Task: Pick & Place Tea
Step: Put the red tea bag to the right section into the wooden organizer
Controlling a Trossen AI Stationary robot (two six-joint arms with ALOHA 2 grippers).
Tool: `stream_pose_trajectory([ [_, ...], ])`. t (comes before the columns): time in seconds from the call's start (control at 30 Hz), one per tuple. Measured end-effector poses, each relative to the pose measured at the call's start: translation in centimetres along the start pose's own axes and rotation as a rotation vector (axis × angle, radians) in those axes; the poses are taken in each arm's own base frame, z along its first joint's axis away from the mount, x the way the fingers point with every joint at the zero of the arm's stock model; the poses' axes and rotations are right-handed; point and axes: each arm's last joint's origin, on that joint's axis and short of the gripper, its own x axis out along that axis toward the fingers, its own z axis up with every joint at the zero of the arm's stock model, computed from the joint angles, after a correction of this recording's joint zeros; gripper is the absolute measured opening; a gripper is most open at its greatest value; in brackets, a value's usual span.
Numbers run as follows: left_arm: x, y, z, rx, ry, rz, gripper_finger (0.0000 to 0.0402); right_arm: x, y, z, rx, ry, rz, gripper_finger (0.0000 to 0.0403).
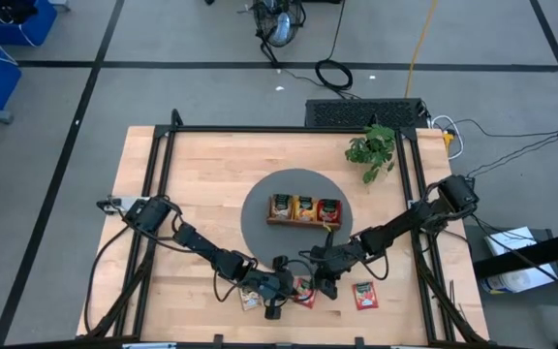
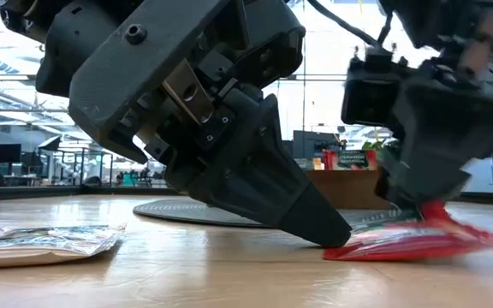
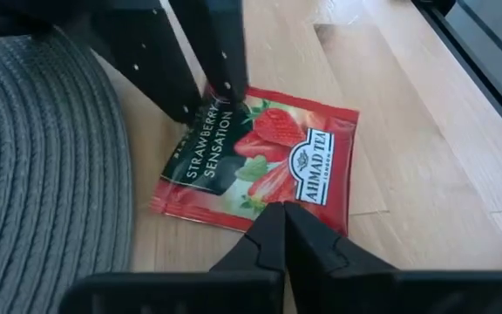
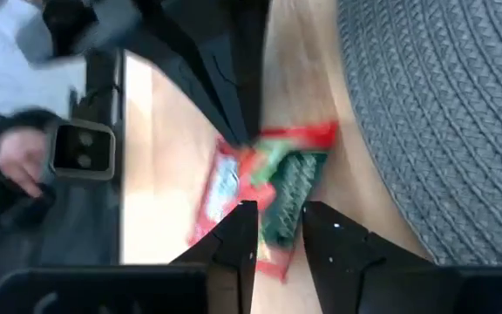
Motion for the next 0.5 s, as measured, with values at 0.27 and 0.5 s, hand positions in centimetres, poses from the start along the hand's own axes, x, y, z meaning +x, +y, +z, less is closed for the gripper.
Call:
stream_pose_trajectory([
  [0.27, 0.0, 0.0, 0.0, 0.0, 0.0, 0.001, 0.0014, -1.6, -0.2, -0.2, 0.016, 0.051, -0.101, 0.0081],
  [0.5, 0.0, 0.0, 0.0, 0.001, -0.001, 0.0, 0.0006, -1.4, 0.3, -0.2, 0.03, 0.036, -0.06, 0.0082],
])
